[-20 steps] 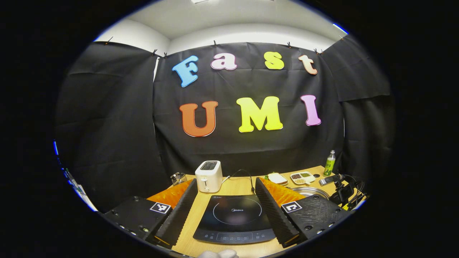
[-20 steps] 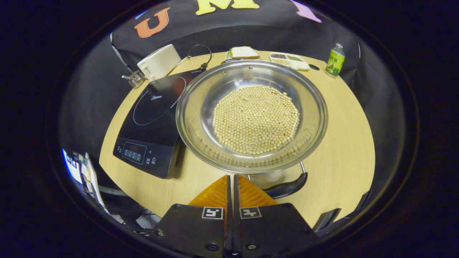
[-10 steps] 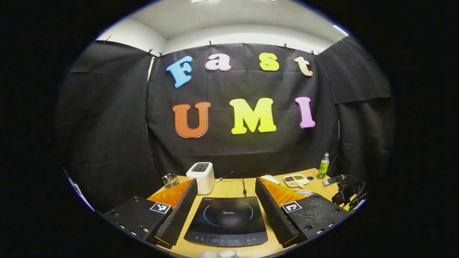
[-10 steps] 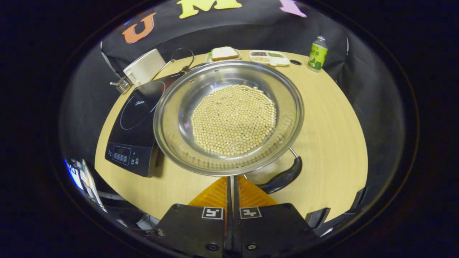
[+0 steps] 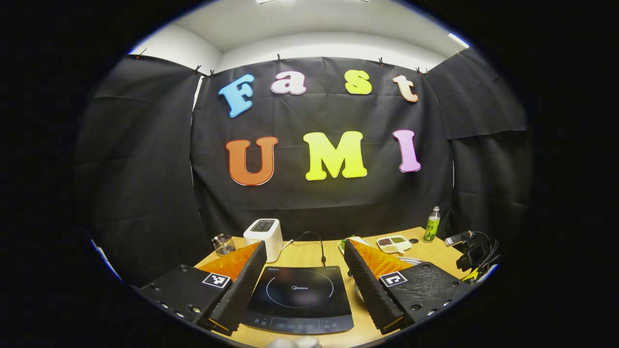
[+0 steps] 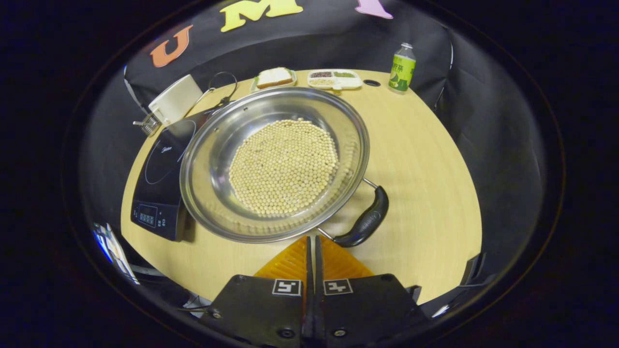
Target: First push the handle of the pot to place it horizontally, then grasp the pot with both hands and set it on the induction cooktop.
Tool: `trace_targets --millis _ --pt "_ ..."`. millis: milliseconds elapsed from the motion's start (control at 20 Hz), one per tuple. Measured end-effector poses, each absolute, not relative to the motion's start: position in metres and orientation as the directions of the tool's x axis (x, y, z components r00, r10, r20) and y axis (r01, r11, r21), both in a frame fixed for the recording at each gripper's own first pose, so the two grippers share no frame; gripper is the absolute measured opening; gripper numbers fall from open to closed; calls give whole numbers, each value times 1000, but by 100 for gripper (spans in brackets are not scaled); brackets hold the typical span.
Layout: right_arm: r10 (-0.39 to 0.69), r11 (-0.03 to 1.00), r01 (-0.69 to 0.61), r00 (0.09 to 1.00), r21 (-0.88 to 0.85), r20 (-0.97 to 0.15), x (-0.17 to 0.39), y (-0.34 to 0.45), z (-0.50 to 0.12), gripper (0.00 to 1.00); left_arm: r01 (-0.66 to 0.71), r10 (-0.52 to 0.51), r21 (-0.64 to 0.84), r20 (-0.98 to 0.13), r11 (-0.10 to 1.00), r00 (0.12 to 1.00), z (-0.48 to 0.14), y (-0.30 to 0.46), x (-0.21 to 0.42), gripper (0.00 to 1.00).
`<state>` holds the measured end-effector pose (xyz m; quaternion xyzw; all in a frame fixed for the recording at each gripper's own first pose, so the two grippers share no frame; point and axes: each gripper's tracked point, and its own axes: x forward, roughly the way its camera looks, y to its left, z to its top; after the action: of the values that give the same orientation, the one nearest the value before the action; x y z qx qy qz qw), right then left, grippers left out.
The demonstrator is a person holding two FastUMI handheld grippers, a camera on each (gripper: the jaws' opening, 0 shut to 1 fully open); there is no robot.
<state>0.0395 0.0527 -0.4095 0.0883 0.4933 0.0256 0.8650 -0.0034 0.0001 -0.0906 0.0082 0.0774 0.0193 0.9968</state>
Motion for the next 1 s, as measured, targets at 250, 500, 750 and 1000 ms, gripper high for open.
trace_targets --millis 250,500,750,1000 --pt "104 987 47 524 151 -845 53 29 -410 4 -34 37 23 -161 999 986 -91 -10 1 96" --pt "82 991 49 540 128 -838 65 5 -406 4 -35 38 24 -168 999 985 -93 -23 8 96" --pt "75 992 42 554 118 -829 78 -13 -405 4 -35 40 30 -181 999 983 -96 -38 13 96" --pt "72 996 -3 582 87 -810 100 -33 -397 4 -50 56 34 -195 998 979 -99 -51 17 96"
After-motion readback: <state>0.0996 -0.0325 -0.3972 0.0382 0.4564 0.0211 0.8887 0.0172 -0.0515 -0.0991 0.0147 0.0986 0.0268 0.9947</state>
